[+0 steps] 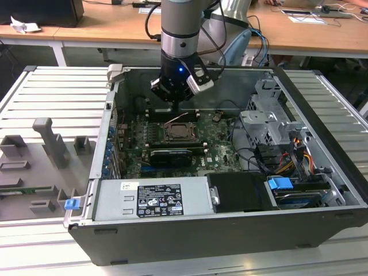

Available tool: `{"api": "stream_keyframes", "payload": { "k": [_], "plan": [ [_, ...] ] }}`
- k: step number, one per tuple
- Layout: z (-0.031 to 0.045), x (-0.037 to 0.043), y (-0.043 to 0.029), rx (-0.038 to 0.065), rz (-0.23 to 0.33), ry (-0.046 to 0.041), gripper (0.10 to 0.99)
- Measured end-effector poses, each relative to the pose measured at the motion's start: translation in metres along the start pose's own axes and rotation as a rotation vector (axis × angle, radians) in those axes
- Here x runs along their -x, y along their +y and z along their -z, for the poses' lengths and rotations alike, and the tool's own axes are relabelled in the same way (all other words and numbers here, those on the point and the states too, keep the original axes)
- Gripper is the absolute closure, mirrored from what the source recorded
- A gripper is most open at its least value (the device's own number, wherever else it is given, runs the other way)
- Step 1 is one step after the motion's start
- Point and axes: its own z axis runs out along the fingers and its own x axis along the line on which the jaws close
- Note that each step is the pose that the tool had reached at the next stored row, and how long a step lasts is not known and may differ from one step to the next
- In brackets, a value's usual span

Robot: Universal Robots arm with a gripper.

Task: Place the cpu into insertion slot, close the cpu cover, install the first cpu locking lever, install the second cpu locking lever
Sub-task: 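Install the first cpu locking lever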

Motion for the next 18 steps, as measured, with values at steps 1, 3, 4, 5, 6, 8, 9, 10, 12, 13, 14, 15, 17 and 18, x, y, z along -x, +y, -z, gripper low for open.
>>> {"api": "stream_keyframes", "payload": {
  "k": [1, 3, 4, 5, 6, 8, 9, 10, 12, 13, 14, 15, 17, 18],
  "plan": [
    [-0.0024, 0.0001, 0.0000, 0.000, 0.000, 0.0000, 0.980],
    [-0.0062, 0.0004, 0.0004, 0.000, 0.008, 0.0006, 0.980],
    [-0.0070, 0.0008, 0.0004, 0.001, 0.012, 0.0010, 0.980],
    [-0.0071, 0.0011, 0.0003, 0.004, 0.016, 0.0014, 0.980],
    [-0.0074, 0.0015, 0.0002, 0.008, 0.018, 0.0013, 0.980],
    [-0.0100, 0.0026, 0.0000, 0.011, 0.023, 0.0013, 0.980],
    [-0.0149, 0.0056, 0.0002, 0.010, 0.025, 0.0015, 0.980],
    [-0.0211, 0.0088, 0.0018, 0.010, 0.026, 0.0016, 0.980],
    [-0.0240, 0.0109, 0.0024, 0.009, 0.026, 0.0018, 0.980],
    [-0.0253, 0.0130, 0.0023, 0.009, 0.026, 0.0017, 0.980],
    [-0.0261, 0.0146, 0.0021, 0.009, 0.026, 0.0018, 0.980],
    [-0.0265, 0.0153, 0.0020, 0.010, 0.027, 0.0018, 0.980],
    [-0.0273, 0.0167, 0.0018, 0.018, 0.025, 0.0008, 0.980],
    [-0.0276, 0.0174, 0.0018, 0.019, 0.024, 0.0006, 0.980]
  ]
}}
